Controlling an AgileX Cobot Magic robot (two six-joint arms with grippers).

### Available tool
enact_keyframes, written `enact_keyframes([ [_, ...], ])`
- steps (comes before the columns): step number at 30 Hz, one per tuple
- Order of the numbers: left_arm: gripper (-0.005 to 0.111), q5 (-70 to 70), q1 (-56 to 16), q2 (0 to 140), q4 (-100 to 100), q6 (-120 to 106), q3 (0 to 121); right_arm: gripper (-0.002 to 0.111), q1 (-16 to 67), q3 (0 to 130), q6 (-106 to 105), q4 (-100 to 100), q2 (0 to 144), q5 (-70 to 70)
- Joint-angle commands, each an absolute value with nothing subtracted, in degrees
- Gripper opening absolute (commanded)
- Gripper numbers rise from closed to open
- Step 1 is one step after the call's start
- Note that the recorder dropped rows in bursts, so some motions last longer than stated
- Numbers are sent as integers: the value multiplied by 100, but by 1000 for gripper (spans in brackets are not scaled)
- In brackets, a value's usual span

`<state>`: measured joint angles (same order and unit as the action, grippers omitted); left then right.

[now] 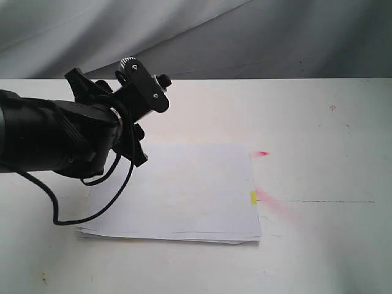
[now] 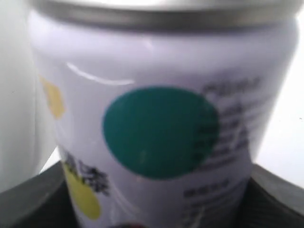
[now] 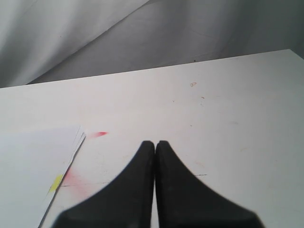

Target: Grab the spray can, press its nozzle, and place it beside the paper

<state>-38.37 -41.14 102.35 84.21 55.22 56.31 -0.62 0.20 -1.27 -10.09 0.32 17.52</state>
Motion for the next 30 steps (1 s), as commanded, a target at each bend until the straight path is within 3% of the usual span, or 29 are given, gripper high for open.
enact_keyframes([
  [1,0,-4075,-4159,10296,8913,5824,5552,0,-36,0,-149,-987,0,1746],
  [5,0,-4522,-4328,10327,9959,6332,5294,0,-36,0,-149,-987,0,1746],
  [30,0,-5433,-4532,10811,9995,6303,5216,0,-36,0,-149,-987,0,1746],
])
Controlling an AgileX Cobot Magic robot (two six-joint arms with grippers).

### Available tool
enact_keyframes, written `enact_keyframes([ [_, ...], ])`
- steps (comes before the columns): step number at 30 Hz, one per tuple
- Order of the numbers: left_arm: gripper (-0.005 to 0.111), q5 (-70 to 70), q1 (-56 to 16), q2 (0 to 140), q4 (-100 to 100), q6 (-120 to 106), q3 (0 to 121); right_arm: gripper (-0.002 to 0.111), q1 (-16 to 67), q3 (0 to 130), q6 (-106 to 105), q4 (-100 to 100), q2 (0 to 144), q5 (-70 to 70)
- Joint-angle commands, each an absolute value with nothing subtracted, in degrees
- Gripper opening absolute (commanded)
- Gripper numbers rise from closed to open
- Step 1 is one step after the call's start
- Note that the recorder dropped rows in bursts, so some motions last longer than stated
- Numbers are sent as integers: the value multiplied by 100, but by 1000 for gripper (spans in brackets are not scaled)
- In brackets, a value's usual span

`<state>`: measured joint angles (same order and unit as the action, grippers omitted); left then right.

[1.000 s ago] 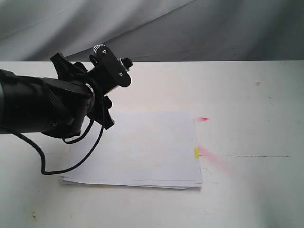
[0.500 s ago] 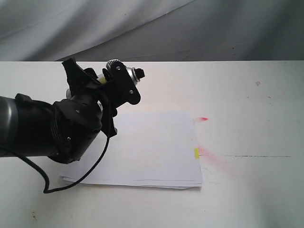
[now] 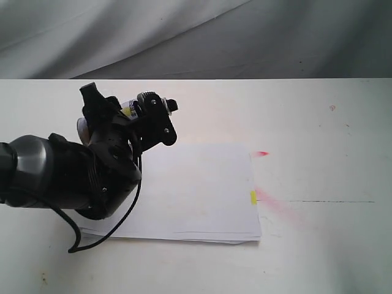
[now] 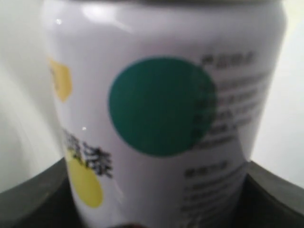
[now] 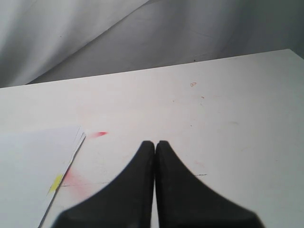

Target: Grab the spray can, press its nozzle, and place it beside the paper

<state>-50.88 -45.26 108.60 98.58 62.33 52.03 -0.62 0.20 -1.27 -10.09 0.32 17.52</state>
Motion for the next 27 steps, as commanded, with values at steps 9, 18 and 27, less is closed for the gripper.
enact_keyframes([
  [9,0,-5375,-4532,10811,9995,6312,5216,0,-39,0,-149,-987,0,1633],
  [18,0,-5377,-4532,10811,9995,6448,5216,0,-39,0,248,-1147,0,-301],
  [27,0,-5094,-4532,10811,9995,6448,5216,0,-39,646,544,-2744,255,1197],
])
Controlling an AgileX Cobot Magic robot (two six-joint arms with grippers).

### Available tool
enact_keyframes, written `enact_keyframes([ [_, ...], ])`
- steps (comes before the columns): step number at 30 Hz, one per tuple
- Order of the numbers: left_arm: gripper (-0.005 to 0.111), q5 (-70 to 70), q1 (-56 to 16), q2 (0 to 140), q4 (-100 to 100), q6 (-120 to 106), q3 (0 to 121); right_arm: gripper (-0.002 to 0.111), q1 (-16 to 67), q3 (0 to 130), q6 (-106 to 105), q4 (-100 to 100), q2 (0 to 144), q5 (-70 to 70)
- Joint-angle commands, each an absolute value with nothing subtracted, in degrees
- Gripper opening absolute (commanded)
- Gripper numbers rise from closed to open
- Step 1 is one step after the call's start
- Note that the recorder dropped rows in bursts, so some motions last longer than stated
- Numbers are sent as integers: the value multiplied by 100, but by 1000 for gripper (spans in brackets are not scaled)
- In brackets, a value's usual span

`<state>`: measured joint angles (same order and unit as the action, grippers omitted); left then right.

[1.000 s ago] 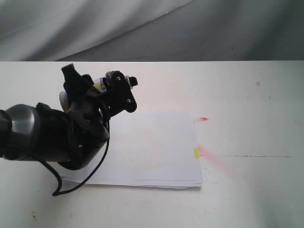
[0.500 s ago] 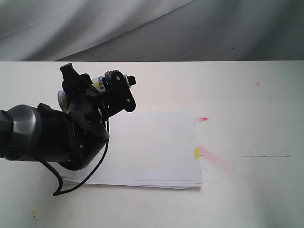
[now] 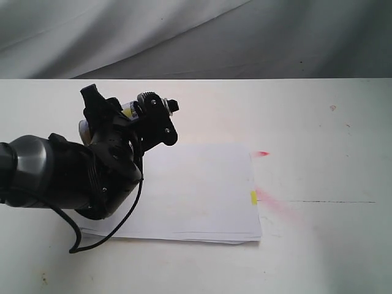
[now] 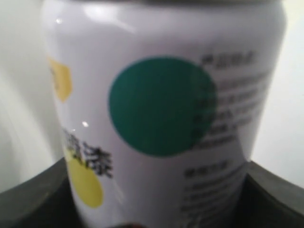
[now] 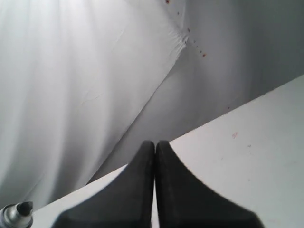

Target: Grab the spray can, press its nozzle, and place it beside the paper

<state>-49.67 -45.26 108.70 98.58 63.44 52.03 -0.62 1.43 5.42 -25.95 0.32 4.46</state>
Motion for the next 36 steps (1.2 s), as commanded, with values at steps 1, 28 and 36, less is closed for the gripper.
enact_keyframes([
  [1,0,-5094,-4532,10811,9995,6448,5216,0,-39,778,544,-2744,467,1249],
  [28,0,-5094,-4532,10811,9995,6448,5216,0,-50,8873,-5159,-6013,9407,6446],
  [36,0,-5094,-4532,10811,9995,6448,5216,0,79,8904,-5939,-6667,10863,6996],
])
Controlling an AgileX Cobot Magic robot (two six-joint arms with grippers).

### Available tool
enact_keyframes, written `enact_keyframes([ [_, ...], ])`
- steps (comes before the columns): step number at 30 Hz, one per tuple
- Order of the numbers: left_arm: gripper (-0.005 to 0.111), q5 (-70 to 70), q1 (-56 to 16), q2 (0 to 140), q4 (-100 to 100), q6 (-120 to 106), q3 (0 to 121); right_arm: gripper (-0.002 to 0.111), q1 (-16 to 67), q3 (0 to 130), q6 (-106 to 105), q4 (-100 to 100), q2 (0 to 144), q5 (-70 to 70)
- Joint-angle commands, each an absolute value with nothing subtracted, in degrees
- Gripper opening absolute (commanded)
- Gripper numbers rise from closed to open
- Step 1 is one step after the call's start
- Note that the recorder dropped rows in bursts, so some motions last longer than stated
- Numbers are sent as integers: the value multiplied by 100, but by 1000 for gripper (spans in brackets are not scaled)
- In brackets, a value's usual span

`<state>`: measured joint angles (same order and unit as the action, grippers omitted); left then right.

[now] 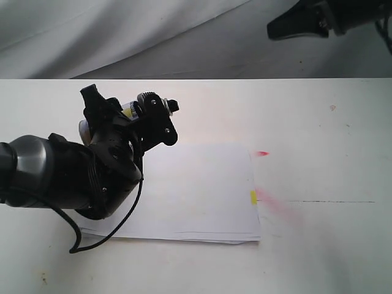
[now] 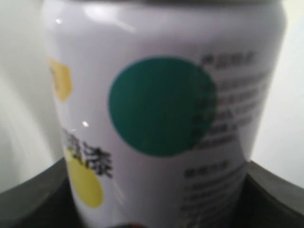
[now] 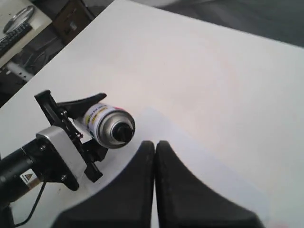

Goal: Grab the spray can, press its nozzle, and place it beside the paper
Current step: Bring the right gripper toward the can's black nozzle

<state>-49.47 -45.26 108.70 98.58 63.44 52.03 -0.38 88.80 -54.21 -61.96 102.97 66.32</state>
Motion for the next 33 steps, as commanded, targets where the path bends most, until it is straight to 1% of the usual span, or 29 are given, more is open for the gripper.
enact_keyframes([
  [1,0,-5094,-4532,10811,9995,6448,5216,0,149,8904,-6034,-6729,11009,6996],
  [6,0,-5095,-4532,10811,9995,6448,5216,0,591,8904,-6416,-6967,11533,6983],
  [12,0,-5095,-4532,10811,9995,6448,5216,0,1061,8904,-6621,-7251,11812,6969],
  [21,0,-5095,-4532,10811,9995,6448,5216,0,1203,8904,-6830,-7353,11854,6682],
  [27,0,-5095,-4532,10811,9995,6448,5216,0,1265,8904,-6935,-7415,12209,6782],
  [33,0,-5095,-4532,10811,9995,6448,5216,0,1265,8915,-7198,-7622,12239,6767],
])
